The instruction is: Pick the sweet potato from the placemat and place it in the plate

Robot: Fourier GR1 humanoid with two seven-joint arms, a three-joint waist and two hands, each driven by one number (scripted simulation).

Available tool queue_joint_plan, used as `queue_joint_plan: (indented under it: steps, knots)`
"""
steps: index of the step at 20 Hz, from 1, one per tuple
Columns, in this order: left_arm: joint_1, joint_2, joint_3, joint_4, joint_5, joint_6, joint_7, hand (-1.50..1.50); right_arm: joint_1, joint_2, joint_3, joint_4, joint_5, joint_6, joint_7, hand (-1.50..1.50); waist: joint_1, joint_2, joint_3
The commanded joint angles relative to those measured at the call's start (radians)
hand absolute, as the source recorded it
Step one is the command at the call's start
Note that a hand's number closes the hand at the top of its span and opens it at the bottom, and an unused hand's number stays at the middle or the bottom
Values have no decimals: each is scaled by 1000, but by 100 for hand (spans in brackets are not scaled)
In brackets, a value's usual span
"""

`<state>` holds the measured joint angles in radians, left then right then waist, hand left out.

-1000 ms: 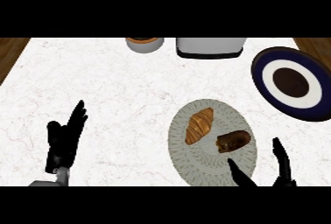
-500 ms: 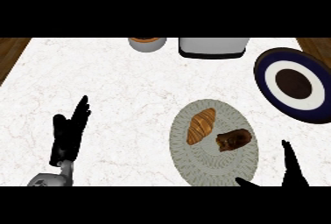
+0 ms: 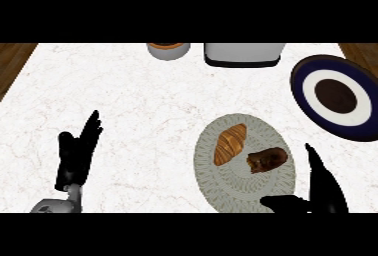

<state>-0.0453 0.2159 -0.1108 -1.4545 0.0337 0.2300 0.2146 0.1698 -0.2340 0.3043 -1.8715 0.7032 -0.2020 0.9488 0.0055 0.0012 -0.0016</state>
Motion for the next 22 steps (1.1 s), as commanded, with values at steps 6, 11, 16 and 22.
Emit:
queue_joint_plan:
  steps: [6, 11, 16, 22]
  knots:
    - [22, -39, 25, 19, -40, -29, -38, 0, -58, 75, -23, 124, 11, 51, -17, -150, -5, -1, 2]
    - [-19, -50, 63, 54, -47, -49, -15, 0, -138, 109, -68, 187, 1, 91, -22, -150, -6, -1, 2]
    - [102, -38, 57, -108, -51, -70, 11, 0, -88, 99, -100, 148, -27, 123, -43, -150, -3, -2, 2]
    - [22, -116, 40, -1, -114, -31, -27, 0, -141, 129, -144, 295, -19, 101, -116, -150, -5, -1, 2]
